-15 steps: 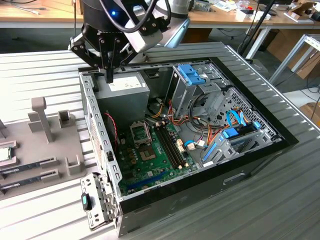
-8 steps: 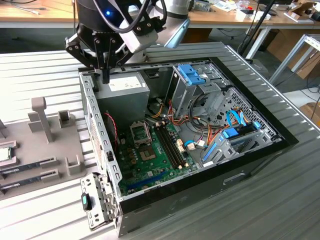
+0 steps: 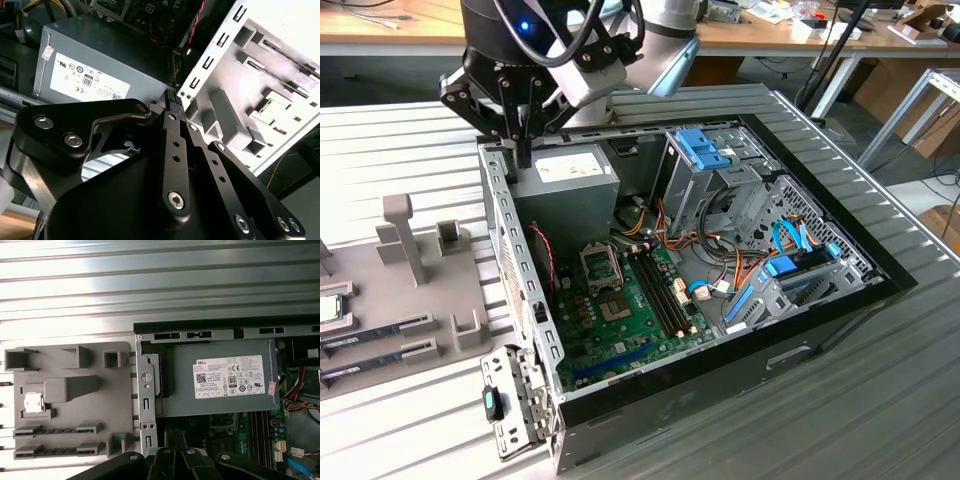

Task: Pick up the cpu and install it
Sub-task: 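Reach for the cpu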

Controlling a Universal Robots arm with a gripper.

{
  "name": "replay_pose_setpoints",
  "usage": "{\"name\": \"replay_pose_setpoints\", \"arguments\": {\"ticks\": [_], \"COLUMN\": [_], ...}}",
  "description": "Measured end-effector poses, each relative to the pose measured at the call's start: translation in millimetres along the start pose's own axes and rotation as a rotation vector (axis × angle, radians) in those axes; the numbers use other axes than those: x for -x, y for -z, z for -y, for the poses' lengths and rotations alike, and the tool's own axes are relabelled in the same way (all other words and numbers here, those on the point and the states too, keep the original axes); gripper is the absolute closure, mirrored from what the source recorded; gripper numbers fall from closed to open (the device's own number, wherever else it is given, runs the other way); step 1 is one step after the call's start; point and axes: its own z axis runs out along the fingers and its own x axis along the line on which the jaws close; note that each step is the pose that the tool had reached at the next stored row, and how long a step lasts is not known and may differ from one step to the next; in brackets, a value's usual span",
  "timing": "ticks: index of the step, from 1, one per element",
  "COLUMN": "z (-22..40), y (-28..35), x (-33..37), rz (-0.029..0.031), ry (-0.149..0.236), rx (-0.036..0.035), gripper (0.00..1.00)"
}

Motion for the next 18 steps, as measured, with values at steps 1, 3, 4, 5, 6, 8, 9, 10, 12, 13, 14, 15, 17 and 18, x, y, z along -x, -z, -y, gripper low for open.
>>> {"name": "replay_pose_setpoints", "arguments": {"ticks": [1,3,4,5,6,8,9,10,12,13,14,15,17,18], "z": [0.0,0.2,0.2,0.3,0.3,0.4,0.5,0.5,0.6,0.7,0.8,0.9,1.0,1.1], "y": [0.0,0.0,0.1,0.1,0.1,0.1,0.2,0.2,0.2,0.3,0.3,0.3,0.4,0.4], "x": [-0.6,-2.0,-2.7,-3.4,-4.3,-5.6,-6.3,-7.2,-8.3,-9.3,-11.0,-12.3,-13.7,-14.3], "rz": [0.0000,0.0000,0.0000,0.0000,0.0000,0.0000,0.0000,0.0000,0.0000,0.0000,0.0000,0.0000,0.0000,0.0000], "ry": [0.000,0.000,0.000,0.000,0.000,0.000,0.000,0.000,0.000,0.000,0.000,0.000,0.000,0.000], "rx": [0.0000,0.0000,0.0000,0.0000,0.0000,0.0000,0.0000,0.0001,0.0000,0.0000,0.0000,0.0000,0.0000,0.0000], "gripper": [0.89,0.89,0.89,0.89,0.89,0.89,0.89,0.89,0.89,0.89,0.89,0.89,0.89,0.89]}}
